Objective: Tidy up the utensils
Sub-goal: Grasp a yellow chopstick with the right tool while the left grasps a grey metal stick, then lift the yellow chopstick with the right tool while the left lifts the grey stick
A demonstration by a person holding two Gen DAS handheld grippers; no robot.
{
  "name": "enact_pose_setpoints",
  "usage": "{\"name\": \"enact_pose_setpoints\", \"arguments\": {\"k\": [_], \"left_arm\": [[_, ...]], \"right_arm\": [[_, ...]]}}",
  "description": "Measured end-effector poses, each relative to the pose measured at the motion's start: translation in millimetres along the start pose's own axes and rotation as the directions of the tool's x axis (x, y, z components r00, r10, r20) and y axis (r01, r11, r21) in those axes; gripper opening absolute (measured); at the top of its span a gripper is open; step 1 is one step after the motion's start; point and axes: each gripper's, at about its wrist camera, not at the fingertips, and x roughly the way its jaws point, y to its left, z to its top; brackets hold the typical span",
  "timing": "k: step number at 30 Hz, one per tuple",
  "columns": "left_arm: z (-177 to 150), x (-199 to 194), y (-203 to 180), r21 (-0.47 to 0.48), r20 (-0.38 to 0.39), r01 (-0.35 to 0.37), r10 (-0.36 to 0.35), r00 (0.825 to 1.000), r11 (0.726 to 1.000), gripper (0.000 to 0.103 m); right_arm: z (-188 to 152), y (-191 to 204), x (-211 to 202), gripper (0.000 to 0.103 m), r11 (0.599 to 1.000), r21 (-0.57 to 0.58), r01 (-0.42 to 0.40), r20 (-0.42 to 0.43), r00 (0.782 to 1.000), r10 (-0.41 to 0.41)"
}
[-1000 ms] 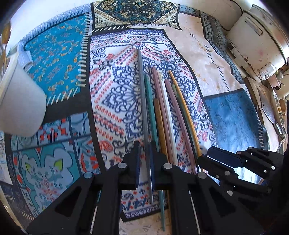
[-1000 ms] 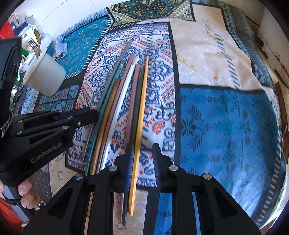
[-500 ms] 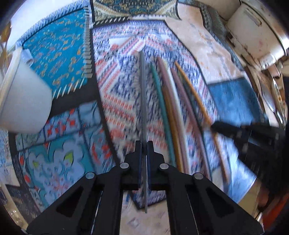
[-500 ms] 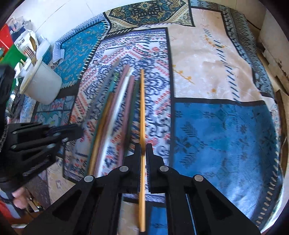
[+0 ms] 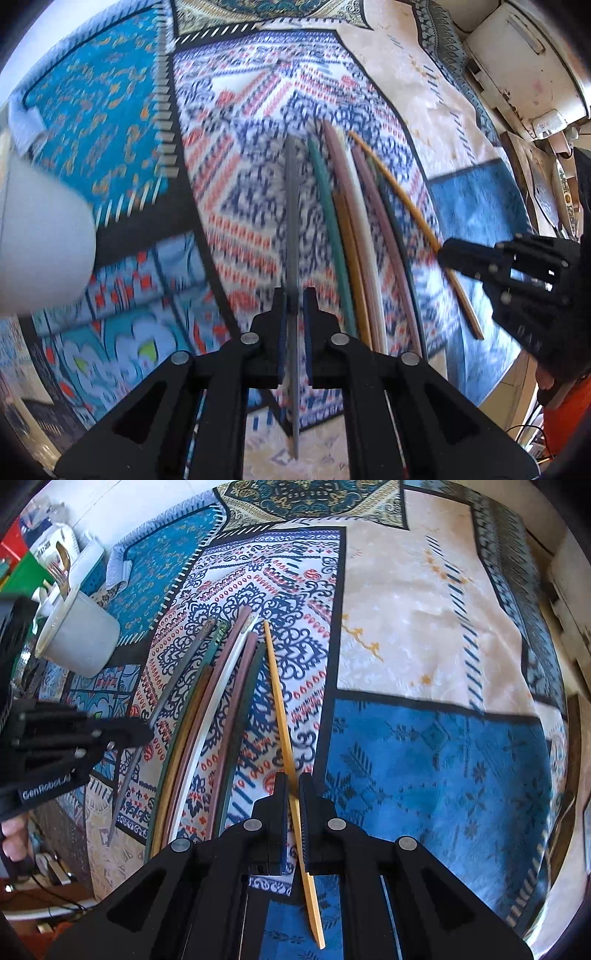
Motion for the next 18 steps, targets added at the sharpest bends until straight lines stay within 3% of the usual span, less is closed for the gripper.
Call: {"name": "enact_pose_setpoints", "arguments": {"k": [9,18], "left_arm": [[36,5,-2,0.012,0.014,-0.006,0.006,1.000,1.000,0.009],[51,12,-6,0.011,0.021,-0.002,0.001,1.000,1.000,0.006]], "right_arm": [[24,11,11,0.006,0.996,-0.091,0.015,-0.012,1.000,-0.016],[43,7,18,0.005,0.997,-0.063,-0.039,-0.013,0.999,0.038]]}}
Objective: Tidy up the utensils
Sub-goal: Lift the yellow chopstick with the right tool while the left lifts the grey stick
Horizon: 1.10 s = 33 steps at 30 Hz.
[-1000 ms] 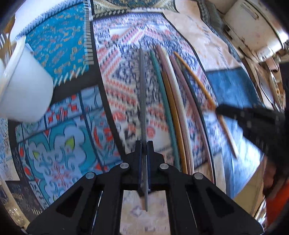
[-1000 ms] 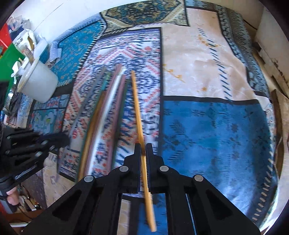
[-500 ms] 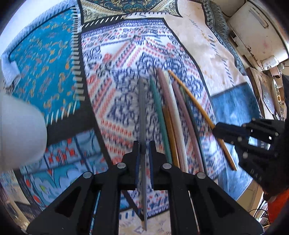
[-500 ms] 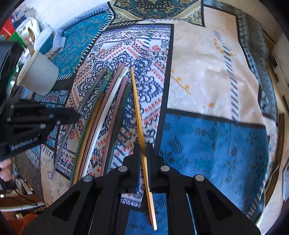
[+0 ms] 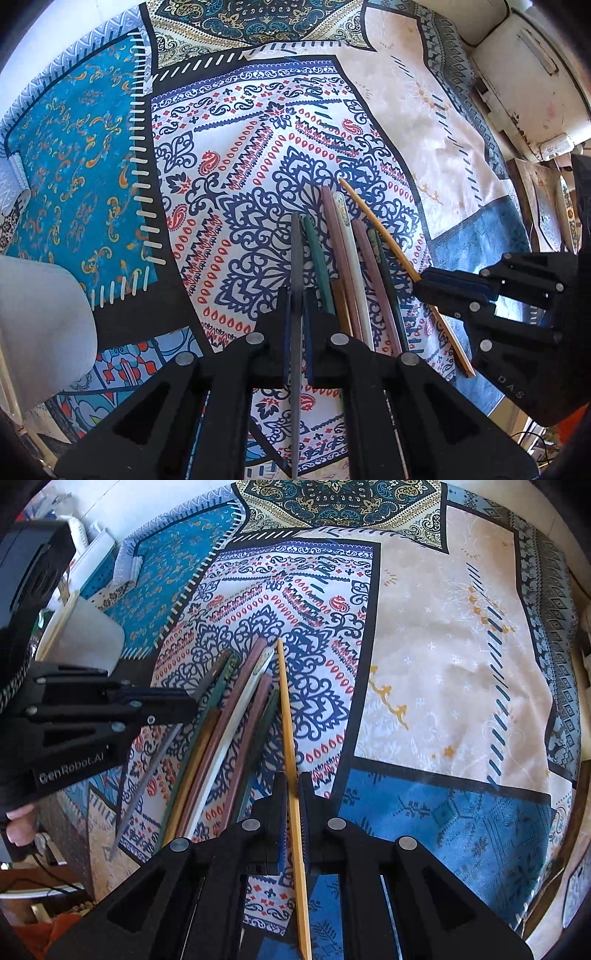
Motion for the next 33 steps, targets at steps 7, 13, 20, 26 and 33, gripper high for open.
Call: {"name": "enact_pose_setpoints", "arguments": {"k": [7,13,20,26,33], "left_arm": [[-14,-7,-2,-0.016,0.031,-0.034,0.035,0.999,0.999,0.005],[-36,-34,-6,-0.010,0.122,-0.089,0.089,0.989,0.996,0.005],[-58,-78,-12,-0.017,0.246,-0.123,0.124,0.961,0.992,0.005],[-76,-120,-6,-0.050,0.348,-0.121,0.131,0.928,0.991,0.004],[-94,-163,1,-0.101,0.456,-0.114,0.148,0.878,0.988,0.004]], "right_arm": [[-11,4,-13,0.005,0.999,0.031,0.031,0.052,0.998,-0.033],[-19,8,-39,0.005,0.997,0.049,0.052,0.129,0.990,-0.058],[-23,14,-76,0.005,0.995,0.091,0.036,0.233,0.971,-0.056],[-23,30,-103,0.005,0.995,0.095,0.039,0.311,0.948,-0.067],[-19,54,-123,0.005,0.997,0.061,0.048,0.371,0.926,-0.067]]}}
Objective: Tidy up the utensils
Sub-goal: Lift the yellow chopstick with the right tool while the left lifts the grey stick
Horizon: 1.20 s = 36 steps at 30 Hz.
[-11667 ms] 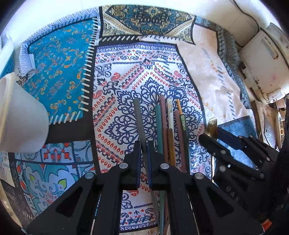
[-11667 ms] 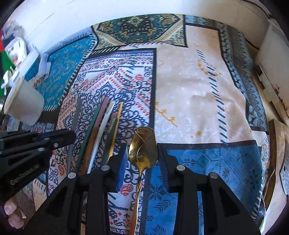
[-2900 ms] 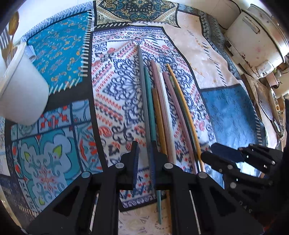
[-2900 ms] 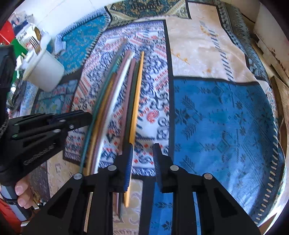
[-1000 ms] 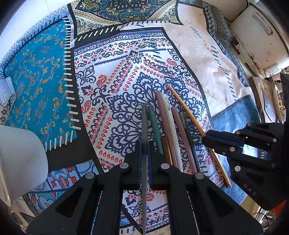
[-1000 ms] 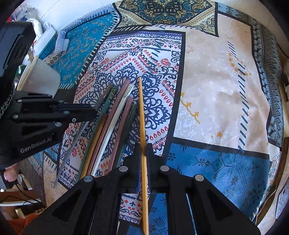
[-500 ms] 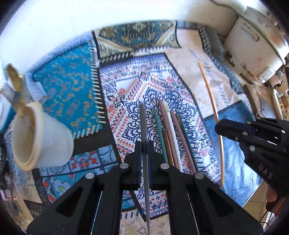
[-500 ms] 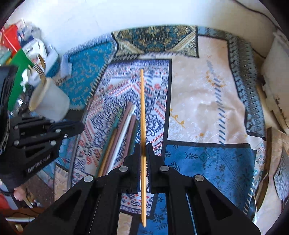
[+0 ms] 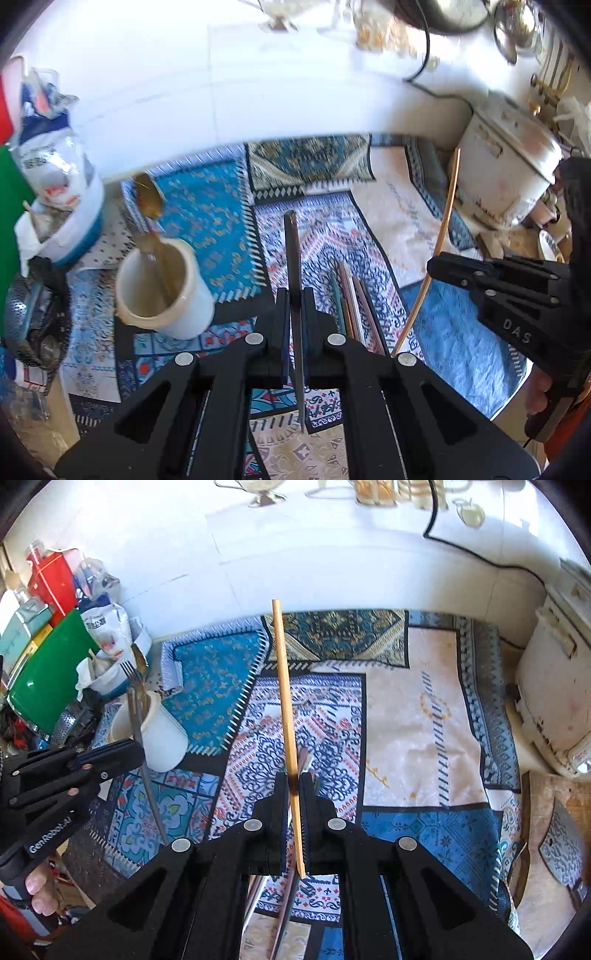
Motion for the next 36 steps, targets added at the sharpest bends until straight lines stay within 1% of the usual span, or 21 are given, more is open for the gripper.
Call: {"name": "enact_pose_setpoints", "arguments": {"k": [4,6,10,14,19,22,24,25,27,28,30,32,36], "left_arm": [[1,-20,7,-0.013,0.054,-0.020,0.021,0.998,1.000,0.004],[2,-29,12,-0.023,0.078,-0.028,0.029,0.997,0.999,0.000],[5,-45,21,-0.041,0.120,-0.040,0.044,0.992,0.998,0.000],[7,-55,31,-0.061,0.147,-0.047,0.055,0.988,0.997,0.000],[6,-63,41,-0.077,0.159,-0.054,0.066,0.985,0.996,0.000],[4,-52,46,-0.074,0.116,-0.053,0.062,0.991,0.996,0.000],[1,-34,51,-0.089,0.059,-0.043,0.048,0.997,0.995,0.002],[-1,-25,51,-0.093,0.033,-0.041,0.044,0.998,0.995,0.003],[-3,-5,51,-0.100,-0.024,-0.028,0.026,0.999,0.995,0.012],[-5,7,50,-0.104,-0.051,-0.017,0.012,0.999,0.994,0.014],[-7,32,47,-0.104,-0.094,-0.021,0.011,0.995,0.994,0.020],[-7,57,45,-0.105,-0.139,-0.040,0.025,0.990,0.994,0.021],[-7,102,49,-0.143,-0.217,-0.077,0.045,0.975,0.987,0.021]], "right_arm": [[6,13,-7,0.005,1.000,-0.022,-0.012,0.028,1.000,0.012],[9,21,-12,0.005,0.999,-0.038,-0.020,0.044,0.999,0.021],[15,36,-19,0.005,0.997,-0.071,-0.032,0.072,0.997,0.037],[21,49,-23,0.005,0.994,-0.094,-0.050,0.092,0.994,0.058],[26,61,-29,0.005,0.991,-0.122,-0.054,0.115,0.991,0.068],[27,62,-32,0.005,0.991,-0.125,-0.056,0.121,0.990,0.071],[26,61,-34,0.005,0.991,-0.125,-0.052,0.125,0.990,0.068],[26,60,-35,0.005,0.991,-0.124,-0.049,0.127,0.990,0.065],[24,57,-37,0.005,0.992,-0.121,-0.044,0.130,0.990,0.060],[24,54,-38,0.005,0.992,-0.117,-0.042,0.130,0.990,0.057],[23,49,-40,0.005,0.993,-0.109,-0.036,0.131,0.990,0.051],[22,43,-43,0.005,0.995,-0.097,-0.028,0.134,0.990,0.041],[20,30,-49,0.005,0.997,-0.074,-0.018,0.141,0.990,0.028]]}}
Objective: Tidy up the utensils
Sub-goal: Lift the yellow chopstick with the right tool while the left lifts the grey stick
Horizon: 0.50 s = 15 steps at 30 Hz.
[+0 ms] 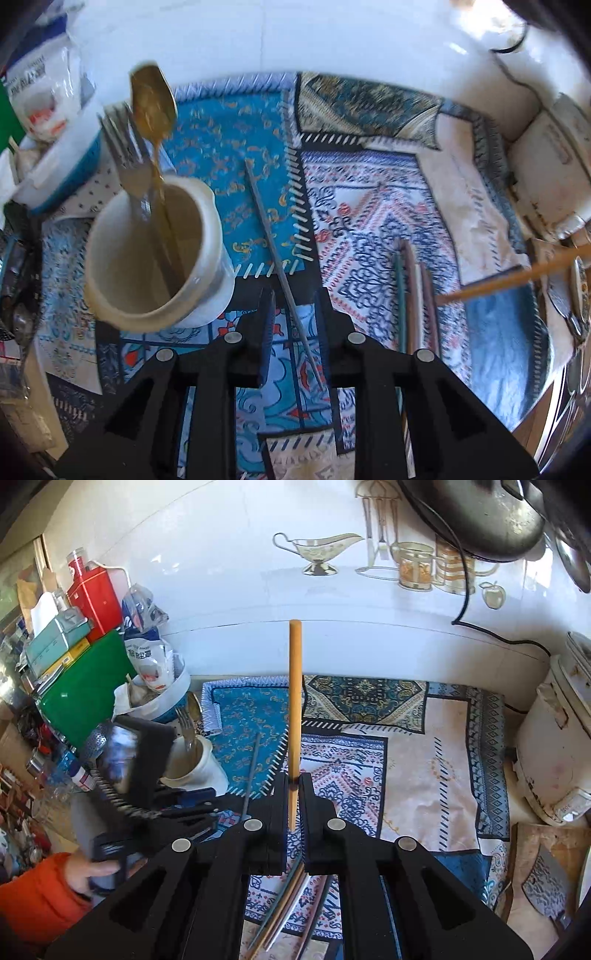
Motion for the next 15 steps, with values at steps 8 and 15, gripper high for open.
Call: {"name": "enact_pose_setpoints", "arguments": {"k": [8,15], "left_arm": [[13,53,-11,0.010,-0.047,-0.103,0.104,0.993,0.995,0.018],[2,57,-7,0.013,-0.064,-0.083,0.083,0.994,0.996,0.004]], "right_arm": [[0,-21,-4,0.005,0.999,0.039,0.012,0.003,1.000,-0.012],[1,-27,1,0.005,0.999,0.045,-0.003,-0.003,1.000,0.003]]}}
